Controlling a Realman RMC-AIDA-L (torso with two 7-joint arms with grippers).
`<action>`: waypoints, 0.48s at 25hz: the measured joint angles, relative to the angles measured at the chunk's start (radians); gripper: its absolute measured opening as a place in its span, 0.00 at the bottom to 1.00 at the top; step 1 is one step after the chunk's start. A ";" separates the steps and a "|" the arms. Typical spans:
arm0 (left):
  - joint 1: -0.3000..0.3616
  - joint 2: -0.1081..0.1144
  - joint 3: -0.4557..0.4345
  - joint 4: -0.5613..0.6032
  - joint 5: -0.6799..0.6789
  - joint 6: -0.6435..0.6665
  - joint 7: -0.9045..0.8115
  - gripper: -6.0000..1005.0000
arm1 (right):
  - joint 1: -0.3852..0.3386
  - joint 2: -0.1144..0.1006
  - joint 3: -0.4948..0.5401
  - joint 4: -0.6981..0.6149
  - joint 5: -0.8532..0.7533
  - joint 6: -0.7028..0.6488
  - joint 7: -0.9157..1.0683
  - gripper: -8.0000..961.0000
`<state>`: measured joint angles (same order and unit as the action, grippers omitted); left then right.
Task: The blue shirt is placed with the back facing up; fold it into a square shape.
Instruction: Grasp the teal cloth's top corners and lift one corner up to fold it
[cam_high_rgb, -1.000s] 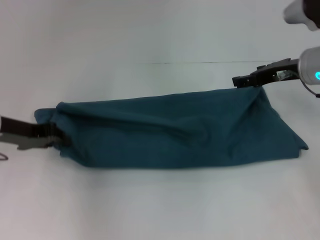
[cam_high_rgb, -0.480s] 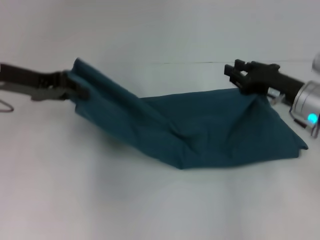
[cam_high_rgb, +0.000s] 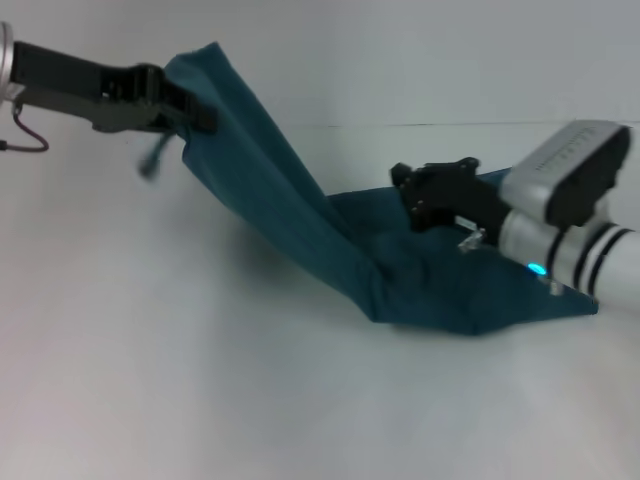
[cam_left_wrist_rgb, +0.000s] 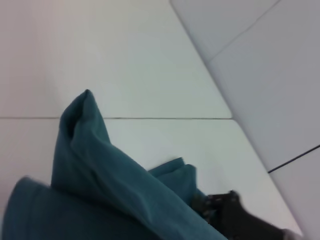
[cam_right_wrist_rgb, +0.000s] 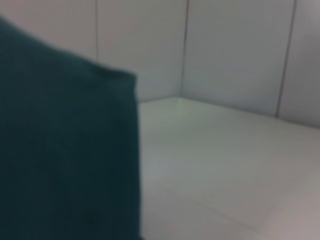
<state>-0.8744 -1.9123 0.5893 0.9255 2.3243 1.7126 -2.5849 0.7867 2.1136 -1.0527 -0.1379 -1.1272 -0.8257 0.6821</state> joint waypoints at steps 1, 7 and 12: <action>-0.003 0.002 -0.005 0.001 -0.004 0.007 0.000 0.15 | 0.015 0.001 -0.005 0.013 0.000 0.011 0.001 0.06; -0.013 0.009 -0.029 0.022 -0.054 0.053 0.000 0.15 | 0.122 0.008 -0.103 0.081 0.000 0.073 0.036 0.01; -0.026 0.013 -0.024 0.051 -0.063 0.088 0.001 0.15 | 0.204 0.009 -0.222 0.131 -0.024 0.047 0.129 0.01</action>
<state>-0.9009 -1.8989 0.5651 0.9760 2.2610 1.8009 -2.5838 0.9911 2.1230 -1.2752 -0.0069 -1.1510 -0.7783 0.8109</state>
